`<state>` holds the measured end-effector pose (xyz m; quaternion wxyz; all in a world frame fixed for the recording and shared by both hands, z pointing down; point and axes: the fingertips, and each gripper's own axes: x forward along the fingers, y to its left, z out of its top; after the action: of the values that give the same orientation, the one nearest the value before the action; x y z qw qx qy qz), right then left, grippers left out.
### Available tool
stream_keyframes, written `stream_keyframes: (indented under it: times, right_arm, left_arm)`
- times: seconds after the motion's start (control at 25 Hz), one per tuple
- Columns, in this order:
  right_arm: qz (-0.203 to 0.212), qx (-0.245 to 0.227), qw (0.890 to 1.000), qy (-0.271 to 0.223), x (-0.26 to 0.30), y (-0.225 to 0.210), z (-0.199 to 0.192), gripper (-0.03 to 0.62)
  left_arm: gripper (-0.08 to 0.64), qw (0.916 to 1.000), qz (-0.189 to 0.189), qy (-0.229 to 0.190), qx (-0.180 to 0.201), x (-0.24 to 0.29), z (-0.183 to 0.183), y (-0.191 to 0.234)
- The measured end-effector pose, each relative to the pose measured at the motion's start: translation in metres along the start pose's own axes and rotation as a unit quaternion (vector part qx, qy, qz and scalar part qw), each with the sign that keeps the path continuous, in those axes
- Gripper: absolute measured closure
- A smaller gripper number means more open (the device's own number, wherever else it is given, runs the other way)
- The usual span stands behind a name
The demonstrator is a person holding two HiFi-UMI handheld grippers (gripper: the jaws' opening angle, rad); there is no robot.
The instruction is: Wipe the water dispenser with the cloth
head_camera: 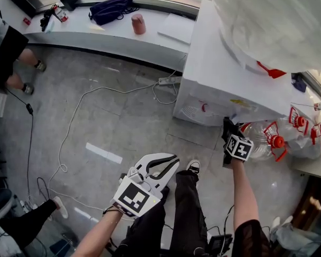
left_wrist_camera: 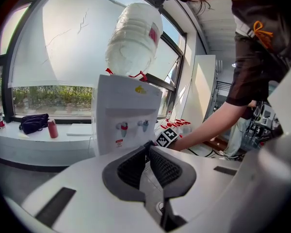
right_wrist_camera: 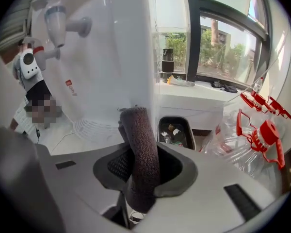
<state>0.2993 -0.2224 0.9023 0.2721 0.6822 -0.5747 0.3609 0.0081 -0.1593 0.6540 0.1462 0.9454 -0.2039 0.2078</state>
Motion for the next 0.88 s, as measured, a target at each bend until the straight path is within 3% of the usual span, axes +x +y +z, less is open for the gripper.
stream_keyframes:
  times: [0.16, 0.32, 0.44, 0.68, 0.88]
  right_arm:
    - [0.003, -0.037, 0.999, 0.006, -0.005, -0.004, -0.003, 0.48]
    - [0.019, -0.028, 0.999, -0.004, -0.017, 0.01, -0.01, 0.481]
    - [0.058, -0.017, 0.998, -0.018, -0.041, 0.032, -0.012, 0.48]
    - [0.148, 0.035, 0.987, -0.06, -0.137, 0.075, 0.016, 0.482]
    - [0.191, 0.015, 0.977, -0.091, -0.232, 0.102, 0.054, 0.482]
  left_arm:
    - [0.517, 1.0, -0.003, -0.001, -0.003, 0.005, 0.002, -0.005]
    - [0.517, 0.9999, -0.001, -0.009, -0.008, 0.008, 0.007, -0.009]
    - [0.517, 0.9999, -0.007, -0.012, -0.003, 0.004, 0.016, -0.017]
    - [0.517, 0.9997, -0.015, -0.017, 0.008, -0.027, 0.044, -0.036]
    - [0.517, 0.9996, -0.011, -0.021, 0.018, -0.063, 0.073, -0.048]
